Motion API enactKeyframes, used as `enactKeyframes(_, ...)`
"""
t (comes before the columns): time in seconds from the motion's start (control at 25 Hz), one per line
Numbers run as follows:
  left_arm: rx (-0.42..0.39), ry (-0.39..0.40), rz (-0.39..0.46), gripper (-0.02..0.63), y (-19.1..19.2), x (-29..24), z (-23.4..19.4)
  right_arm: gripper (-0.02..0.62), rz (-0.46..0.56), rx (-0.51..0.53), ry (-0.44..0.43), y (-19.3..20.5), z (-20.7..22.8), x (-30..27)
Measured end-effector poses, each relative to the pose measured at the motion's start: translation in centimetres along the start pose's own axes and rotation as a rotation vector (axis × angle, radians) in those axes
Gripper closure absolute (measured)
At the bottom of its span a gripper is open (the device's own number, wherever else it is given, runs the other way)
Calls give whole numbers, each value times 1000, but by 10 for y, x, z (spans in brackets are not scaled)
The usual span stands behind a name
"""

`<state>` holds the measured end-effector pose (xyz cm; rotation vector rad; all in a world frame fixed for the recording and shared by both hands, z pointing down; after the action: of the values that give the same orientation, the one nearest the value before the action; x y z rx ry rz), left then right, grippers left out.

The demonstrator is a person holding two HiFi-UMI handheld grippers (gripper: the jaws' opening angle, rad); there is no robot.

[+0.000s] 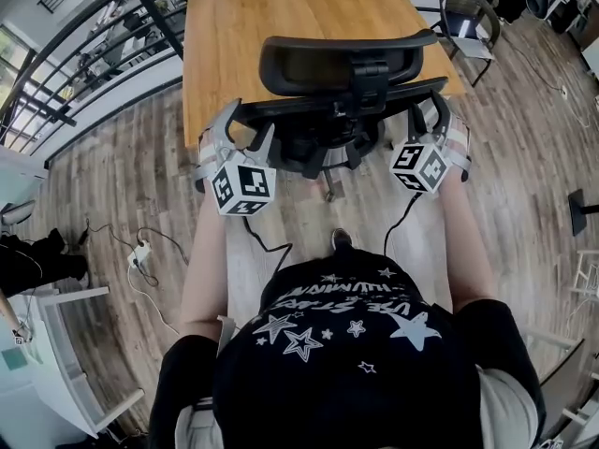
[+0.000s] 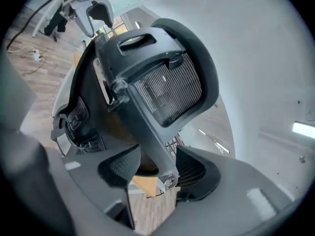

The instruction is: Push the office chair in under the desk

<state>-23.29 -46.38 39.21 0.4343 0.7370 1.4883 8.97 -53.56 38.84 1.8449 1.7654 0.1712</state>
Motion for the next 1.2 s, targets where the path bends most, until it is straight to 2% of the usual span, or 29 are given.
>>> enactKeyframes(0.24,64,4,38,291,-2,27,4,365,20,-46,-8,-13,-12,31)
enactKeyframes(0.48,109,90,88,294,-1,55,30,391,38,-94,-18,-22,-30,66)
enactKeyframes(0.6,150,93,105,361,-2,66,37,415,55,-120,-22,-27,-37,79)
enactKeyframes(0.84,168,65,123,475,-5,84,36,455,117,-207,-32,-42,-46,100)
enactKeyframes(1.08,259,77,60,592,2,99,48,528,173,-292,-37,-42,-36,110)
enactKeyframes(1.2,285,64,49,603,-4,102,54,548,175,-326,-66,-36,-33,111)
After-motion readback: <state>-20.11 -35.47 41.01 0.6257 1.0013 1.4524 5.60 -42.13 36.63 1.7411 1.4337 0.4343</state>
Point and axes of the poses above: the fingertips, and each gripper's own axes: x backward along the fingers, z to its right, y out of its underside, the point moved 2 cm from there along x, backward along the fingers, and after that the axes turned 7 degrees about -y, right-handed, at the moved point
